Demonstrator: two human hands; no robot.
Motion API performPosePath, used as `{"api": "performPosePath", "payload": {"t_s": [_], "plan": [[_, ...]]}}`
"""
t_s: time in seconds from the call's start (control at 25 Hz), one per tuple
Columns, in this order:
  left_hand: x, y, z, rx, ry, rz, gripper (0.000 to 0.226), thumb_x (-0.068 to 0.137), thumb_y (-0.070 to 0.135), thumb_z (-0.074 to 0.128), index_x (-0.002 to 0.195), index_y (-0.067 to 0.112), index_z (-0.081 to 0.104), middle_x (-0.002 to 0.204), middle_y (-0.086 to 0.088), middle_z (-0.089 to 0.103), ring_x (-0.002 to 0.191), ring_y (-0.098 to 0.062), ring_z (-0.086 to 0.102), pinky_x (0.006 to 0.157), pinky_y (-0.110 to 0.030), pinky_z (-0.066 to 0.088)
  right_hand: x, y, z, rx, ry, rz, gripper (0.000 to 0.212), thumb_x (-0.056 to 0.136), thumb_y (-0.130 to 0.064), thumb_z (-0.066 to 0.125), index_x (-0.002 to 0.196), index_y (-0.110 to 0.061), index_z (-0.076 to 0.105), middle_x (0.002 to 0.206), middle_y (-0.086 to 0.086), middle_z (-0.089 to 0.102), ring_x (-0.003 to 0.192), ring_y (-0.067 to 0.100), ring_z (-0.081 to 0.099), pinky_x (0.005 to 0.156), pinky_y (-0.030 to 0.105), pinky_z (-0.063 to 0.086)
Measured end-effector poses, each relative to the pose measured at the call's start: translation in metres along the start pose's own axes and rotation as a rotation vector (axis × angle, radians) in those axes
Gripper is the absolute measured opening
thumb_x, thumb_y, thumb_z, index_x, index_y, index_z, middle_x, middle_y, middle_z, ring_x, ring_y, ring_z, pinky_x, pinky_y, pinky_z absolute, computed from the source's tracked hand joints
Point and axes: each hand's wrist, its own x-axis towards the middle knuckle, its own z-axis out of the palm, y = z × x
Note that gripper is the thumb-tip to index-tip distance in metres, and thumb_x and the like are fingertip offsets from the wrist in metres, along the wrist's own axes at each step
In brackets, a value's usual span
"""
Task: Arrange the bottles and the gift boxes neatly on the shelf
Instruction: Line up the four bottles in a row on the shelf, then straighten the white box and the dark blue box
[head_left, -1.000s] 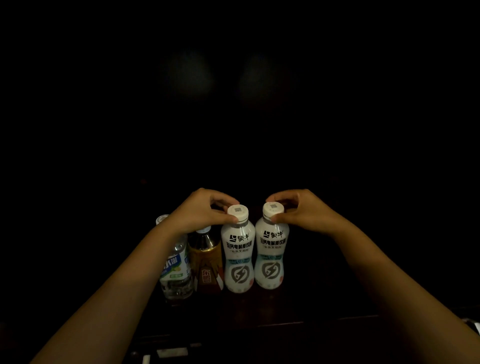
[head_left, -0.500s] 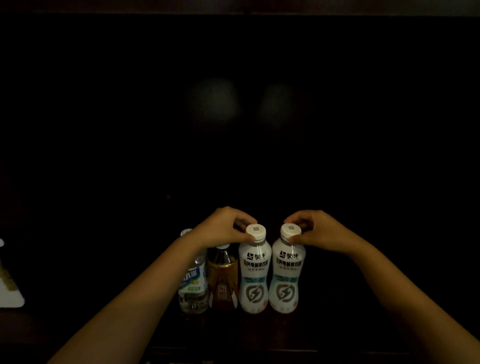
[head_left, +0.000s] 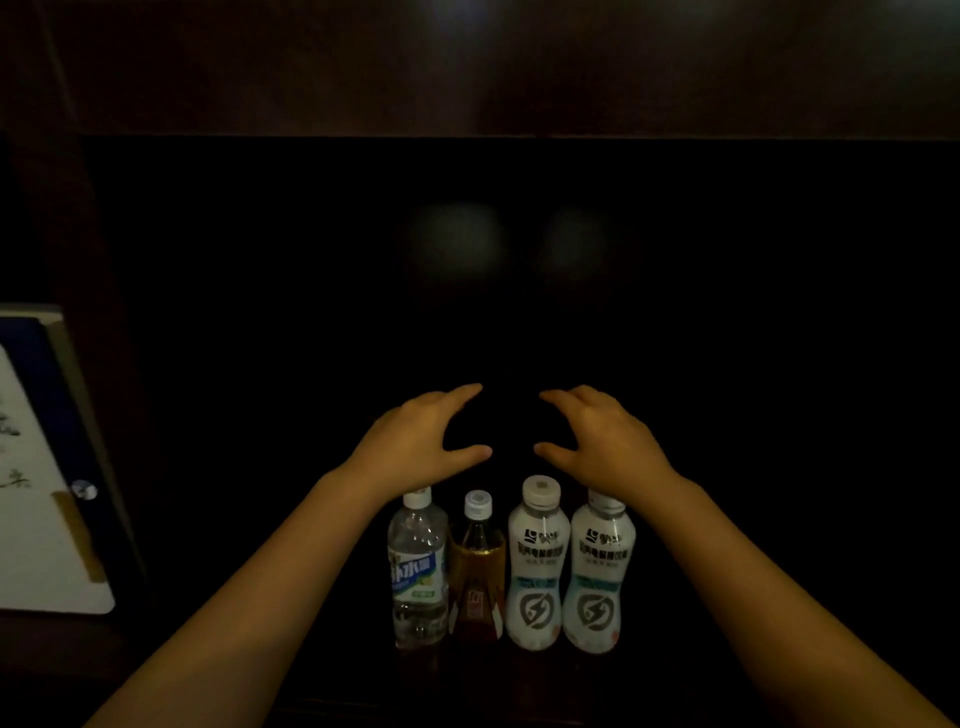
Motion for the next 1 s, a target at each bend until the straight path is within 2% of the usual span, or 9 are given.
{"api": "performPosePath", "payload": {"t_s": [0.2,0.36,0.56,0.72,0.88,1.0], "plan": [[-0.044,-0.011,-0.026,0.104,0.049,0.003,0.075,0.078,0.054,0.058,0.141,0.032,0.025,0.134,0.0,0.051,0.121,-0.017,0.049,0.092,-0.03,0.045,-0.012,-0.055,0.007,-0.083,0.024,-0.053,0.064,0.084,-0.045,0.055,0.138,-0.025,0.029,0.135,0.006,0.046,0.122,0.027,0.043,0.089,0.039,0.046],[-0.096,-0.036,-0.065,0.002,-0.046,-0.032,0.071,0.077,0.057,0.057,0.139,0.038,0.027,0.127,0.003,0.055,0.114,-0.012,0.053,0.086,-0.03,0.048,-0.03,-0.112,0.007,-0.048,0.025,-0.05,0.061,0.084,-0.044,0.056,0.138,-0.025,0.032,0.136,0.005,0.047,0.122,0.026,0.045,0.087,0.039,0.048],[-0.207,-0.101,-0.133,-0.119,-0.174,-0.044,0.068,0.077,0.06,0.053,0.137,0.042,0.027,0.123,0.008,0.056,0.107,-0.008,0.054,0.085,-0.032,0.05,-0.07,-0.221,0.021,0.074,-0.019,-0.086,0.057,0.087,-0.041,0.054,0.138,-0.023,0.034,0.137,0.005,0.047,0.119,0.027,0.047,0.082,0.039,0.046],[-0.291,-0.157,-0.178,-0.131,-0.278,-0.111,0.066,0.079,0.059,0.054,0.138,0.041,0.028,0.123,0.009,0.057,0.102,-0.009,0.056,0.086,-0.034,0.051,-0.095,-0.323,0.048,0.104,-0.089,-0.042,0.056,0.083,-0.047,0.055,0.133,-0.028,0.038,0.126,0.001,0.053,0.112,0.021,0.053,0.078,0.032,0.047],[-0.334,-0.21,-0.222,-0.146,-0.273,-0.188,0.065,0.076,0.061,0.055,0.135,0.043,0.033,0.113,0.012,0.059,0.093,-0.005,0.058,0.084,-0.032,0.052,-0.091,-0.395,0.059,0.116,-0.201,-0.034,0.057,0.083,-0.05,0.053,0.134,-0.03,0.035,0.129,0.0,0.051,0.114,0.019,0.051,0.074,0.027,0.039],[-0.341,-0.243,-0.24,-0.183,-0.229,-0.232,0.063,0.074,0.063,0.056,0.132,0.045,0.037,0.104,0.018,0.058,0.084,0.002,0.06,0.083,-0.029,0.053,-0.069,-0.419,0.056,0.112,-0.222,-0.033,0.058,0.083,-0.051,0.053,0.134,-0.031,0.035,0.127,0.001,0.053,0.111,0.018,0.053,0.076,0.027,0.042]]}}
